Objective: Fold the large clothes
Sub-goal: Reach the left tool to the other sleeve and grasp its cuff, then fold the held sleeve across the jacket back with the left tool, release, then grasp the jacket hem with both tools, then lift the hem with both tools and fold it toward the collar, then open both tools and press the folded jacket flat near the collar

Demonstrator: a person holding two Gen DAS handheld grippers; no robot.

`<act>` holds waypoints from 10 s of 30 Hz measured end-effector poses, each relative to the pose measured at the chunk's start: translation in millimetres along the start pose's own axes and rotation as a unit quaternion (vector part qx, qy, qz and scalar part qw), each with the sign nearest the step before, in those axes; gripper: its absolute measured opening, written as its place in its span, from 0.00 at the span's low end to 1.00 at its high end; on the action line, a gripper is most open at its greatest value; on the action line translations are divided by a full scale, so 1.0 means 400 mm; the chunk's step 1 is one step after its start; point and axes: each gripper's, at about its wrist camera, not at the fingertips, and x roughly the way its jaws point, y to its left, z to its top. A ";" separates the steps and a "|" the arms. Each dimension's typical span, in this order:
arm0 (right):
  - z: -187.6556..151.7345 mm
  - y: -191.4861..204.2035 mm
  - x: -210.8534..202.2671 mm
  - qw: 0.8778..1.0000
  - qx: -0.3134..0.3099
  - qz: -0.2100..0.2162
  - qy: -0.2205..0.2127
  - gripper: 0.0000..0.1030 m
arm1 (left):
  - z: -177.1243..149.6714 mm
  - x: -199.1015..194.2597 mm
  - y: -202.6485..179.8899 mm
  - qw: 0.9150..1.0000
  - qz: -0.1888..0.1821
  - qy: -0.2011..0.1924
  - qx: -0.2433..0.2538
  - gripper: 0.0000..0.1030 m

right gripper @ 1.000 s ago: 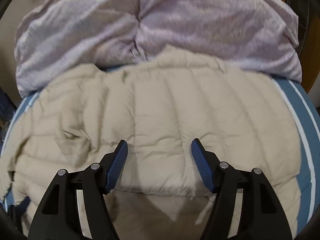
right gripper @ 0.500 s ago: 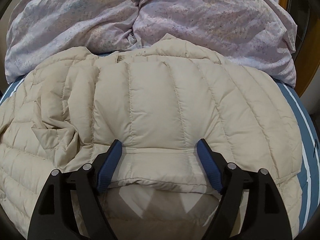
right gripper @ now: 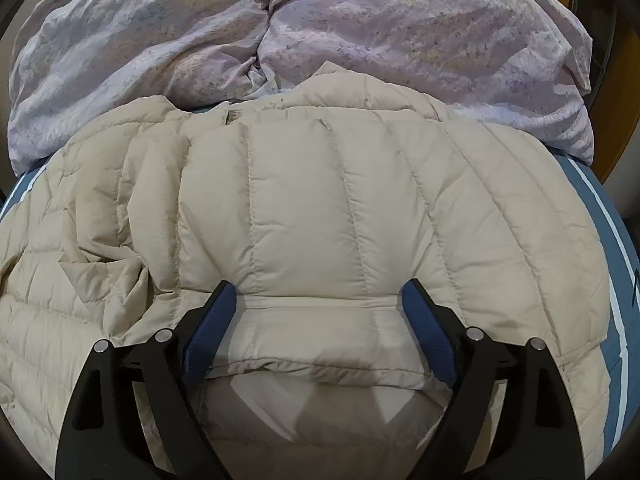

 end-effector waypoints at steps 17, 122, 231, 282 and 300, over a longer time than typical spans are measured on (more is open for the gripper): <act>-0.005 0.002 0.020 1.000 0.010 0.010 0.006 0.99 | -0.035 0.002 0.296 0.989 0.083 0.023 -0.119 0.98; -0.046 -0.035 -0.090 0.996 0.000 0.086 -0.017 0.24 | 0.170 0.038 -0.452 0.970 -0.232 0.046 0.058 0.57; 0.152 -0.431 -0.071 0.982 0.093 0.035 -0.161 0.09 | 0.433 0.263 -0.320 0.984 -0.174 -0.040 -0.011 0.05; 0.165 -0.364 0.056 0.990 0.087 0.011 -0.110 0.71 | 0.392 0.343 -0.506 0.993 -0.076 -0.064 0.065 0.88; 0.158 -0.360 0.146 0.996 0.078 -0.010 -0.047 0.73 | 0.388 0.447 -0.486 0.995 -0.097 -0.007 0.028 0.98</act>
